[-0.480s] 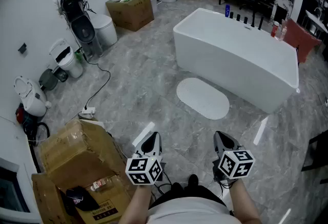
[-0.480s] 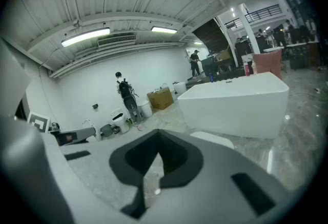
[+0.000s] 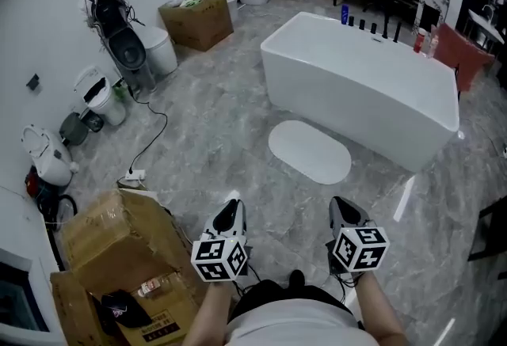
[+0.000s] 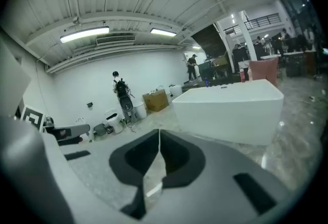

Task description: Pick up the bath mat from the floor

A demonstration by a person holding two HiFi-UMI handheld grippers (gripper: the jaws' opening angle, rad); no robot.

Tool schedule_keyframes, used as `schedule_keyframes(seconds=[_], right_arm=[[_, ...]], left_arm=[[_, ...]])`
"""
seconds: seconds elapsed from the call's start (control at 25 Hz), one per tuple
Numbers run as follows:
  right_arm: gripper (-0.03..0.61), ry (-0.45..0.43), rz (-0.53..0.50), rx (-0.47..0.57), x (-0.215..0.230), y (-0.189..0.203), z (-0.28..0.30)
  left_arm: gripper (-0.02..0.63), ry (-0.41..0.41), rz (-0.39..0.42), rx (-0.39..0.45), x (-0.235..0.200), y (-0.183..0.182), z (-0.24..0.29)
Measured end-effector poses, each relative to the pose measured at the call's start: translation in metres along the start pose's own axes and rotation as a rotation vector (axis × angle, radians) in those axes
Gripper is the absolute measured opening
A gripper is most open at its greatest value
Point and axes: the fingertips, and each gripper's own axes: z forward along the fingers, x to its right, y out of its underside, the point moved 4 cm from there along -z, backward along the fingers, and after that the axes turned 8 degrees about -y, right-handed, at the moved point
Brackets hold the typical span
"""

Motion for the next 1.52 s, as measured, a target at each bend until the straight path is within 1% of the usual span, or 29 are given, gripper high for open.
schedule_keyframes(seconds=[0.12,0.28,0.44,0.6,0.64,0.84,0.92,1.04,1.16,1.32,1.52], right_arm=[[0.003,0.043,-0.010,0.015,0.013,0.000,-0.004],[0.026,0.099,-0.011,0.002,0.030,0.000,-0.009],[0.067,0.110,0.020,-0.001,0.042,-0.004,-0.005],[0.069,0.100,0.045,0.016,0.048,-0.013,0.012],[0.080,0.102,0.049,0.019,0.050,-0.014,0.018],[0.132,0.119,0.075,0.021,0.066,-0.028,0.064],[0.141,0.138,0.081,0.010,0.075,-0.034,0.087],[0.141,0.164,0.087,-0.017,0.083,-0.045,0.133],[0.141,0.167,0.109,-0.043,0.085,-0.060,0.181],[0.141,0.185,0.129,-0.035,0.090,-0.080,0.225],[0.141,0.272,0.140,-0.009,0.105,-0.100,0.259]], left_arm=[[0.094,-0.018,0.005,0.001,0.002,0.003,0.003],[0.121,-0.011,-0.018,-0.009,0.007,0.003,0.008],[0.135,0.009,-0.017,-0.013,0.009,-0.005,0.020],[0.127,0.039,-0.018,-0.014,0.004,-0.011,0.045],[0.127,0.045,-0.017,-0.015,0.003,-0.011,0.053],[0.155,0.073,-0.023,-0.018,-0.012,-0.020,0.113],[0.160,0.092,-0.024,-0.028,-0.018,-0.026,0.143],[0.166,0.130,-0.022,-0.040,-0.034,-0.040,0.193],[0.169,0.169,-0.026,-0.063,-0.052,-0.058,0.245],[0.173,0.213,-0.040,-0.096,-0.069,-0.075,0.304],[0.173,0.269,-0.034,-0.128,-0.079,-0.090,0.361]])
